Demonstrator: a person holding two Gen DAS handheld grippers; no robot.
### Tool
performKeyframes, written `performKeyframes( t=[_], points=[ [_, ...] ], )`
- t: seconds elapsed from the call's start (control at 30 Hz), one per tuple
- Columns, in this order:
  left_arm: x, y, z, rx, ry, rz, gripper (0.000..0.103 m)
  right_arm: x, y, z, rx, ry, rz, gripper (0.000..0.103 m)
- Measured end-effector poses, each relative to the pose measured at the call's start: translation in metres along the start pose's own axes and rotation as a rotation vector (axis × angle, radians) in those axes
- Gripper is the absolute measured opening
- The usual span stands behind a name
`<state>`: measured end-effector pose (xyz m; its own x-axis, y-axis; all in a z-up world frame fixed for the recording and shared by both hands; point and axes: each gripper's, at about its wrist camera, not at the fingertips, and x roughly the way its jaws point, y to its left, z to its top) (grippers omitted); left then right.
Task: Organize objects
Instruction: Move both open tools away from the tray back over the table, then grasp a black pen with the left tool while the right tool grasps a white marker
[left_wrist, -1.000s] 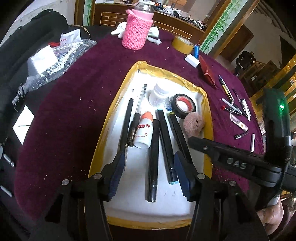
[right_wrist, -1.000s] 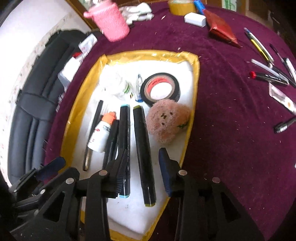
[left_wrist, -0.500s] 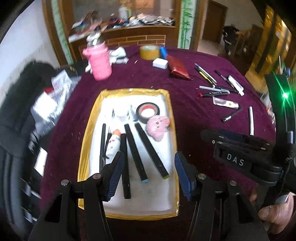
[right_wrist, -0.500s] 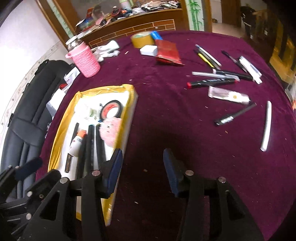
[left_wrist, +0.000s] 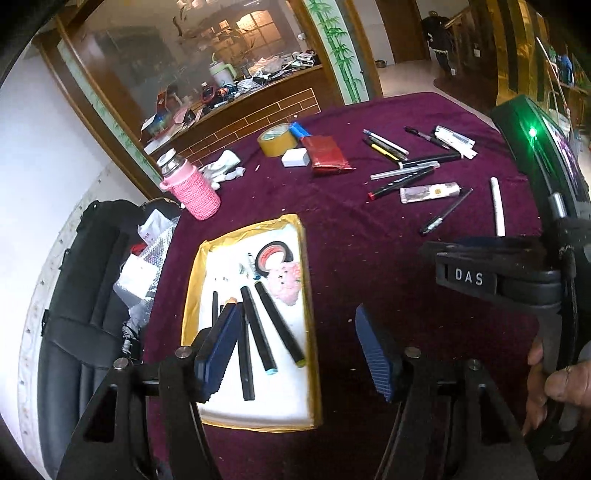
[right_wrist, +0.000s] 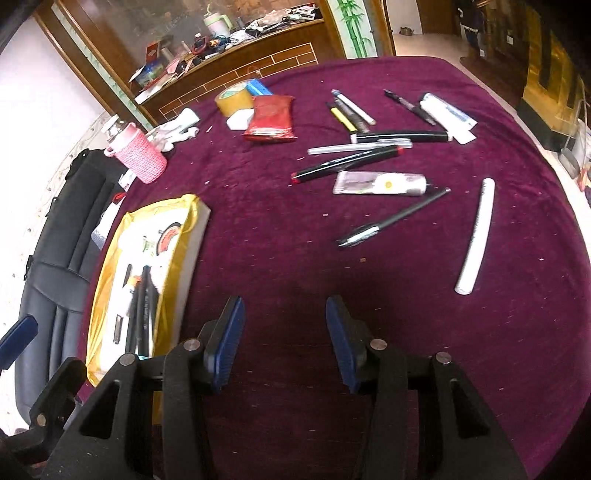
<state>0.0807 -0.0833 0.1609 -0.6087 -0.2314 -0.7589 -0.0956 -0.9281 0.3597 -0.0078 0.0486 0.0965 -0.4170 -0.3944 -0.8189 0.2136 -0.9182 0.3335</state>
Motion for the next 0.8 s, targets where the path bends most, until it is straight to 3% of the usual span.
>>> performKeyframes(
  t=[0.47, 0.8],
  points=[
    [0.001, -0.062, 0.015, 0.024, 0.051, -0.009, 0.059, -0.009, -0.073, 0.009, 0.053, 0.02, -0.012, 0.044],
    [0.015, -0.085, 0.014, 0.013, 0.108, -0.025, 0.059, -0.008, -0.127, 0.017, 0.136, 0.035, -0.04, 0.044]
  ],
)
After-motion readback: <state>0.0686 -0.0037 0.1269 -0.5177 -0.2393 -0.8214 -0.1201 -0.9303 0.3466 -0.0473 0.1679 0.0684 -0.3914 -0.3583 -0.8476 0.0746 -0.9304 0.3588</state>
